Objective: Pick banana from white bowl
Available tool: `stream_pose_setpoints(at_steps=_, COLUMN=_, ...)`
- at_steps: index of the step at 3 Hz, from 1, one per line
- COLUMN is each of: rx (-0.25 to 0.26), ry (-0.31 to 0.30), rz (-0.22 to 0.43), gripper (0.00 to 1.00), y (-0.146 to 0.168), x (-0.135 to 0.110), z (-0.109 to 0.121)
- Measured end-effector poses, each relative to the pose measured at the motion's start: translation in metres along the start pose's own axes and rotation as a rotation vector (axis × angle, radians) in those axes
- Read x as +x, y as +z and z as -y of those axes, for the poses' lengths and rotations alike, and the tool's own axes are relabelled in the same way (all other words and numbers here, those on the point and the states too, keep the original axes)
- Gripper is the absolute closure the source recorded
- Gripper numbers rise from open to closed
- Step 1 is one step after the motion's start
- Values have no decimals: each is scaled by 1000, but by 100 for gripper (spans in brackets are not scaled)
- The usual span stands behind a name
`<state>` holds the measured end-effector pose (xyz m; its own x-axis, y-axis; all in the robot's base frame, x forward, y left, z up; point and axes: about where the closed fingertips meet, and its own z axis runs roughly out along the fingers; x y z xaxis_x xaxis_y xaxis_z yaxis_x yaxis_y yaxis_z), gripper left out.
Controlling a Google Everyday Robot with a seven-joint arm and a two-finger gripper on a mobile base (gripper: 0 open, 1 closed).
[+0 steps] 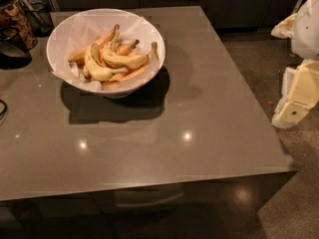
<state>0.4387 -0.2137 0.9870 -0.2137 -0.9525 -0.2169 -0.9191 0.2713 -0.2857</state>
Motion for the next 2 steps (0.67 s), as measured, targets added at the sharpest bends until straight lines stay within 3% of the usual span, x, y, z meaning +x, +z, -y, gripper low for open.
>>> stream_pose_setpoints(at_steps=1, rx=0, ry=0, rz=0, gripper=0, y=0, x=0, z=0)
stream_pose_setpoints(at_steps=2, rx=-32, ry=35, rz=-25, gripper=0, y=0, x=-14, z=14)
